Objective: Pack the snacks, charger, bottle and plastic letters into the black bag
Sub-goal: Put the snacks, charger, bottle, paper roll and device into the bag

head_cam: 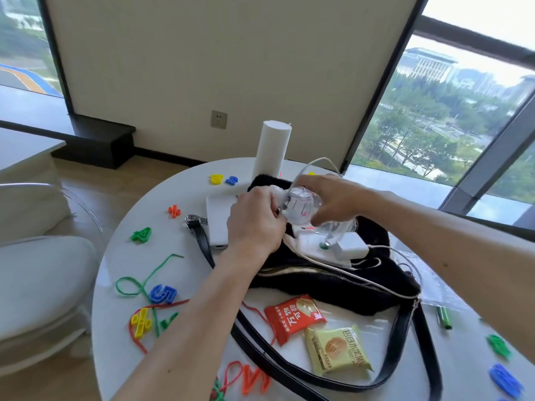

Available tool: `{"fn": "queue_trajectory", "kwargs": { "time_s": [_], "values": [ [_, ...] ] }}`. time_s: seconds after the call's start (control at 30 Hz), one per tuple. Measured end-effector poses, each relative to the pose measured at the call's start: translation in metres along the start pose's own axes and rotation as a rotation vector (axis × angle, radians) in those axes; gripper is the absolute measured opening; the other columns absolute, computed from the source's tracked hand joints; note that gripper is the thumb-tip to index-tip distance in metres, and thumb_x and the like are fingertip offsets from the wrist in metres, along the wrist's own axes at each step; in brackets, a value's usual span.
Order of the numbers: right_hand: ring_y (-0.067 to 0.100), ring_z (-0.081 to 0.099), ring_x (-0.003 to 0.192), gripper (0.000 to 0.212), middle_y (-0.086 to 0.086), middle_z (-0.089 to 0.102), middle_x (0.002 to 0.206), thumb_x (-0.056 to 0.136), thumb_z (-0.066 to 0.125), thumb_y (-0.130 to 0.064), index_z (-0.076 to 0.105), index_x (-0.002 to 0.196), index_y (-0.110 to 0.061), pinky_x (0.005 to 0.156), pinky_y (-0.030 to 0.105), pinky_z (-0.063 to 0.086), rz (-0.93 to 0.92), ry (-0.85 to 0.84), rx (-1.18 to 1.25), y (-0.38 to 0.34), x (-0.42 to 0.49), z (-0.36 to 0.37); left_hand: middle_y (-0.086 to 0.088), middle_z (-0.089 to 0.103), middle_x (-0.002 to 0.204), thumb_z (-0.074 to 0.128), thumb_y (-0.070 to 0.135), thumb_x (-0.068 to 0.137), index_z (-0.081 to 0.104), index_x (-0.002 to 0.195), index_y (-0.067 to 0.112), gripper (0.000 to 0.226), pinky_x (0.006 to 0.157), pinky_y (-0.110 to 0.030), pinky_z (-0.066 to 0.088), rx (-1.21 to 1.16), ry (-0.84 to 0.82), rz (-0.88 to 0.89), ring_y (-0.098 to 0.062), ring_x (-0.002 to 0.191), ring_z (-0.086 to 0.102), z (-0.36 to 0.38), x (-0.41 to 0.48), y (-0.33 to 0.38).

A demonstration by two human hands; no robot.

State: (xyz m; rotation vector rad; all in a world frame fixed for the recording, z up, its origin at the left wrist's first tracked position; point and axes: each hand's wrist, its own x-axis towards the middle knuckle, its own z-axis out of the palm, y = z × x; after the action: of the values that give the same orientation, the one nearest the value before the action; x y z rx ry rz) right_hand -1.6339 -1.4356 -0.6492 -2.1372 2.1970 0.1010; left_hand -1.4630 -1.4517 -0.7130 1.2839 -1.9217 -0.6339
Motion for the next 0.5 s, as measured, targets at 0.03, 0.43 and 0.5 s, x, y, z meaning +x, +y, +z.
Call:
{"fn": "queue_trajectory", "kwargs": {
  "time_s": [0.03,0.43,0.5],
  "values": [
    [0.019,0.055,0.105,0.074,0.001,0.06,0.119,0.071,0.08,-0.014,0.047,0.136,-0.026,0.092,0.033,0.048,0.0,-0.013,0.009,0.002,-0.003,-0.005,0.002,0.065,0.08,0.071,0.025,0.076,0.045,0.07,0.024,0.026,0.065,-0.032,0.042,-0.027,0.043,0.011,-0.027,0.082,0.058,0.0,-0.001,0.003],
    [0.023,0.044,0.136,0.097,0.002,0.046,0.148,0.069,0.081,-0.001,0.034,0.152,-0.022,0.108,0.034,0.041,0.024,-0.163,-0.087,0.008,-0.013,-0.033,0.004,0.046,0.06,0.055,0.005,0.082,0.044,0.075,0.014,0.016,0.053,-0.028,0.034,-0.371,0.507,0.386,-0.017,0.05,0.045,-0.013,-0.012,0.038],
    [0.024,0.047,0.132,0.095,0.001,0.051,0.144,0.069,0.08,0.001,0.037,0.151,-0.022,0.105,0.034,0.043,0.023,-0.12,-0.052,0.015,-0.021,-0.03,0.006,0.055,0.066,0.054,0.008,0.085,0.051,0.079,0.016,0.011,0.056,-0.031,0.038,-0.33,0.548,0.331,-0.02,0.054,0.05,-0.021,-0.006,0.034]
  ]
}}
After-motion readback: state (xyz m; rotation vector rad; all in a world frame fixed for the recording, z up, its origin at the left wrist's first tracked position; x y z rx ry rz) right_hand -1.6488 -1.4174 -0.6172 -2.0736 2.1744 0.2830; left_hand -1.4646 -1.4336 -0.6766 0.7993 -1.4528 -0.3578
